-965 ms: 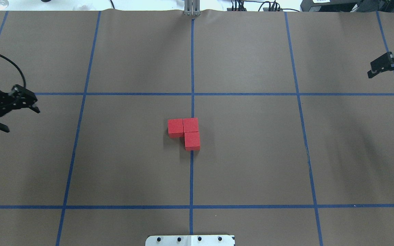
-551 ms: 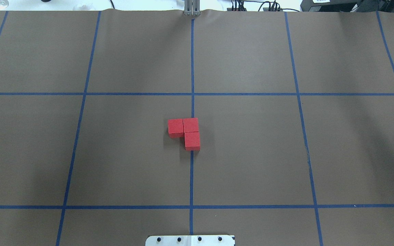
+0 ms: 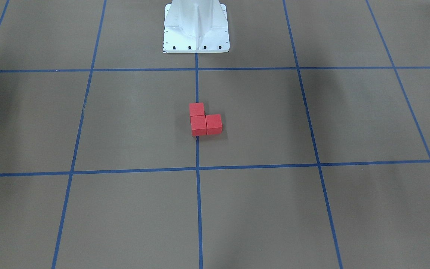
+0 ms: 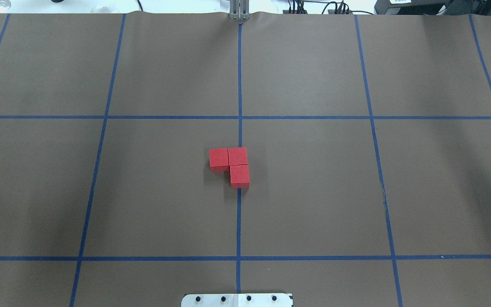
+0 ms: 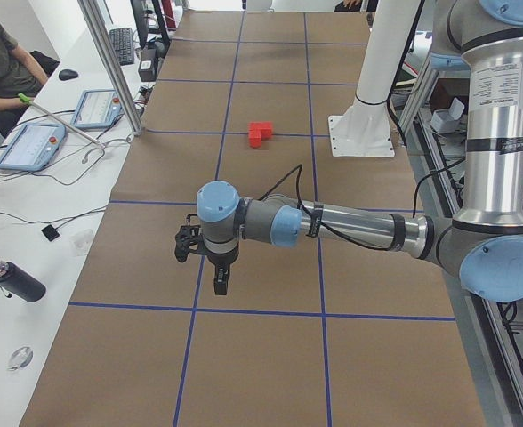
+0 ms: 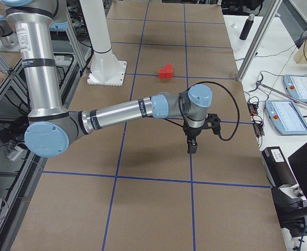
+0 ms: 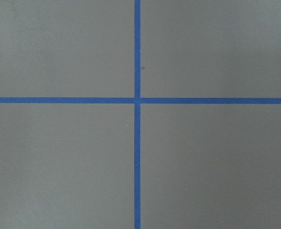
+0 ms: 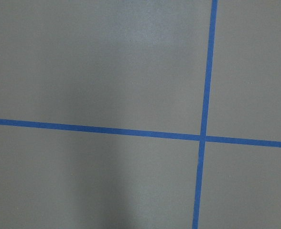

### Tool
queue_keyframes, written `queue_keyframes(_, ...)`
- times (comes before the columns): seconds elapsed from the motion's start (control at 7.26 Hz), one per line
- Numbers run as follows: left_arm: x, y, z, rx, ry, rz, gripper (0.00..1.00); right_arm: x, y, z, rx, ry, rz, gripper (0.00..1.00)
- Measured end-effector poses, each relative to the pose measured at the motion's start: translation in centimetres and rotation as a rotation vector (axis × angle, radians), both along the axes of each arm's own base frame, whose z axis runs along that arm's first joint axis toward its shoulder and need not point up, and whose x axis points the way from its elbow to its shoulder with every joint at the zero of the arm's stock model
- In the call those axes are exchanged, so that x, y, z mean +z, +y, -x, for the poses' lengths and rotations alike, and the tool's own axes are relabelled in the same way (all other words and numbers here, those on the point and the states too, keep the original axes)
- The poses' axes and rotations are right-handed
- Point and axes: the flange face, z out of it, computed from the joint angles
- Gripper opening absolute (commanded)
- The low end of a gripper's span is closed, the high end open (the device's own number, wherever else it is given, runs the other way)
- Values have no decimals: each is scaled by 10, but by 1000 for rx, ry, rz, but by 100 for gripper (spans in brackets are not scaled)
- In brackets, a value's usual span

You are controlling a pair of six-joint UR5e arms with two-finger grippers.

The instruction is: Form red blocks into L shape at center

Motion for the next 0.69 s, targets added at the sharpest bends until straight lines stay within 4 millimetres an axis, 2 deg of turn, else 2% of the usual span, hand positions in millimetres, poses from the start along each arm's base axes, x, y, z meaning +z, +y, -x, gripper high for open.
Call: queue_keyframes(0.69,2,4,-1,7,50,4,100,11,11,-1,-2,-2,11,100)
